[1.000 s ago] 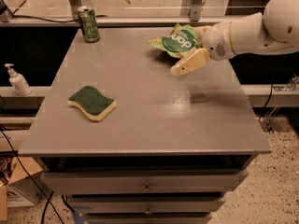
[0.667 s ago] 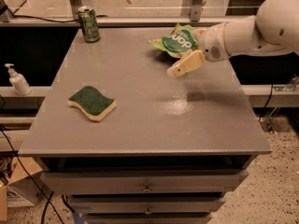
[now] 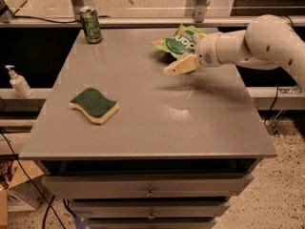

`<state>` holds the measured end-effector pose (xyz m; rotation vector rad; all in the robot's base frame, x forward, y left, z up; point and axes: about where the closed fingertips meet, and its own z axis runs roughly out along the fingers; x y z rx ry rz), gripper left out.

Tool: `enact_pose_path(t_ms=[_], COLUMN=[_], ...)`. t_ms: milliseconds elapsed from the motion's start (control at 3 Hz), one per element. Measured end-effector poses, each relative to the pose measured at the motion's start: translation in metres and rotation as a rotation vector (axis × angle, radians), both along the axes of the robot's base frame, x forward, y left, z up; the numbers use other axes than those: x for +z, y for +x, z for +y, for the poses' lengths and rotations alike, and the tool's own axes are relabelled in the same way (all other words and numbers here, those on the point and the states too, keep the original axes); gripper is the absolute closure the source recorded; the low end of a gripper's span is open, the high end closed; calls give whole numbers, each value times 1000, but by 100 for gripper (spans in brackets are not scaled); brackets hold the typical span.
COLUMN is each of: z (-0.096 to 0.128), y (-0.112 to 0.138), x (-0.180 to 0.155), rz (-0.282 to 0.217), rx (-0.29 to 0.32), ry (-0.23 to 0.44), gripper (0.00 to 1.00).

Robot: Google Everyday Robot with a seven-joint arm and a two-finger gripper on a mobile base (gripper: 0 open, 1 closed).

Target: Move green rice chip bag near green can

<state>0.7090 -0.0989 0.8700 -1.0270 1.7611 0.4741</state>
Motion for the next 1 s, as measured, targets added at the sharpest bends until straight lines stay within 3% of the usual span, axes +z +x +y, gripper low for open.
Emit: enact_pose_path(t_ms=[333,667,1000], z=[-4,-10,-12], y=[21,38,46], x=[-11,-17,-15], rz=[-17,-32,-53], rx=[-79,-144,-174], ry=[14,26,32], gripper=[0,8,26])
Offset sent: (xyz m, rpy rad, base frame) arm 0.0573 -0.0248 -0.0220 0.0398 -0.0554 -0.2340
